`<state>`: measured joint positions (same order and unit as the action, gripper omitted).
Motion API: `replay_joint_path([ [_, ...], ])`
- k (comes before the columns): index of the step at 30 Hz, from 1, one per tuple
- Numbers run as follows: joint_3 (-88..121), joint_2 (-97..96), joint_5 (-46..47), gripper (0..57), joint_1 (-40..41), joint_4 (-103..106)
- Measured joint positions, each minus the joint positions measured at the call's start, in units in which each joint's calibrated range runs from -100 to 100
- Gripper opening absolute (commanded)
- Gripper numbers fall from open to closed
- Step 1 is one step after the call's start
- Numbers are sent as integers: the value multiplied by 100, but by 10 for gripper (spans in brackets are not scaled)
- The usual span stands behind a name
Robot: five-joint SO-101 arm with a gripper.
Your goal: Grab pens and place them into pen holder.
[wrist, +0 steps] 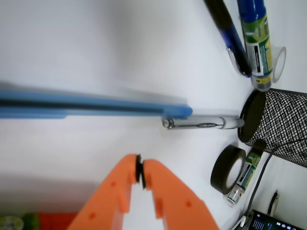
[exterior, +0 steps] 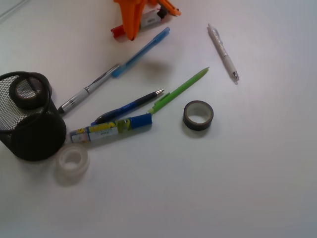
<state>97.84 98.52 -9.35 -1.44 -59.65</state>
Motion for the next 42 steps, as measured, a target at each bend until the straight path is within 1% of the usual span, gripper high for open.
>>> replay_joint_path([
  [3, 0, -9, -20, 4, 67, 17],
  [6, -9, -209, -5, 13, 52, 631],
  [7, -45, -375, 44, 33, 104, 821],
  [10, -476, -1098, 391, 129, 207, 1037],
  [12, -934, -1768, 684, 165, 170, 1080],
  [13, -1195, -2134, 835, 167, 163, 1080],
  [14, -1707, -2892, 1094, 167, 178, 1080],
  [16, -2040, -3484, 1309, 167, 185, 1080],
  [17, -2507, -4303, 1578, 167, 185, 1089],
  [19, -2713, -5000, 1748, 167, 192, 1054],
  [22, -3046, -5949, 2090, 167, 503, 976],
  [31, -3378, -7343, 2325, 168, 1236, 985],
  [42, -3756, -8223, 2325, 170, 1199, 916],
])
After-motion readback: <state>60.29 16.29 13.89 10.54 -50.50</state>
